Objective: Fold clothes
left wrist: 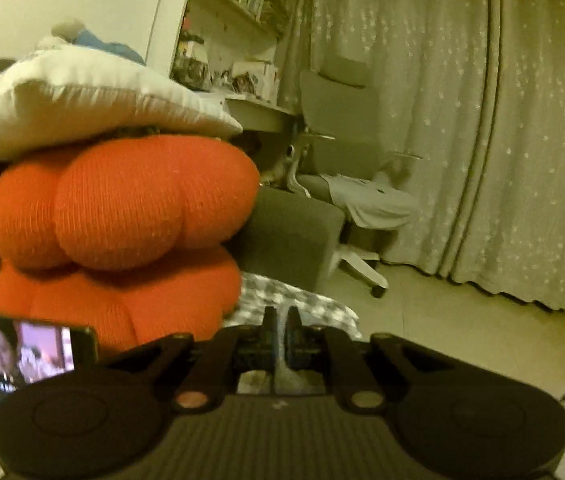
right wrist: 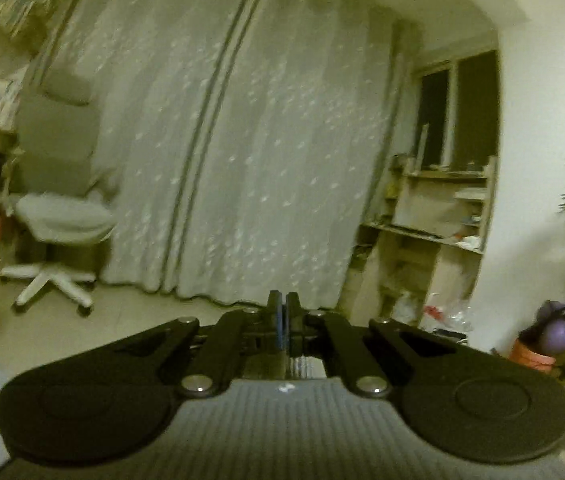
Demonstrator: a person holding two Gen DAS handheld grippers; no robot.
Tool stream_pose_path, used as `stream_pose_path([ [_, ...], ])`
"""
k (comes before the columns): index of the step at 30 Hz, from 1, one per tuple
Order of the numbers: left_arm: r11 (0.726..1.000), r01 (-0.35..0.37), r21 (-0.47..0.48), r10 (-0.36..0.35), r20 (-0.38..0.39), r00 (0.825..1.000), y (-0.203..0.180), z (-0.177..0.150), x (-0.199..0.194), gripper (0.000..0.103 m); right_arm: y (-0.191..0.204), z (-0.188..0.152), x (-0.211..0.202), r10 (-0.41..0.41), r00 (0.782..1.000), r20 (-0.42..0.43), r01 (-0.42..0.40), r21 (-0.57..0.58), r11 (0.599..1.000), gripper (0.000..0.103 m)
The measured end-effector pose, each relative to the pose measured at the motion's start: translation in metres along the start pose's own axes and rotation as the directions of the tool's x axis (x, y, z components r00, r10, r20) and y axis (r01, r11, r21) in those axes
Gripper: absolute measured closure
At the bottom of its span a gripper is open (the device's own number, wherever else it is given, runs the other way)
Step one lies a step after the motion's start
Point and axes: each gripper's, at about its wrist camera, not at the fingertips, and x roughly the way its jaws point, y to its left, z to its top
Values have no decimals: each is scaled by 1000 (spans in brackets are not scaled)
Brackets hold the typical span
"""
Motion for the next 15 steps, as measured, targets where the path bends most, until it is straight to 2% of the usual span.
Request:
stream_pose_path([
  [4,997,-17,71,20,-32,999,-10,-14,25,99,-3,-20,15,-54,998,-23,53,-11,999,102],
  [7,988,-33,152,52,-121,991,-18,-41,50,99,12,-56,35,-54,987,-154,36,-120,992,102],
  [10,980,-37,195,80,-216,973,-16,-66,72,99,28,-103,53,-44,946,-321,-39,-249,968,102],
  [13,984,-29,176,69,-226,972,-8,-65,76,99,25,-112,55,-35,928,-371,-73,-273,959,102],
  [15,986,-17,167,51,-200,978,-10,-58,71,99,16,-101,54,-13,933,-360,-71,-219,973,102],
])
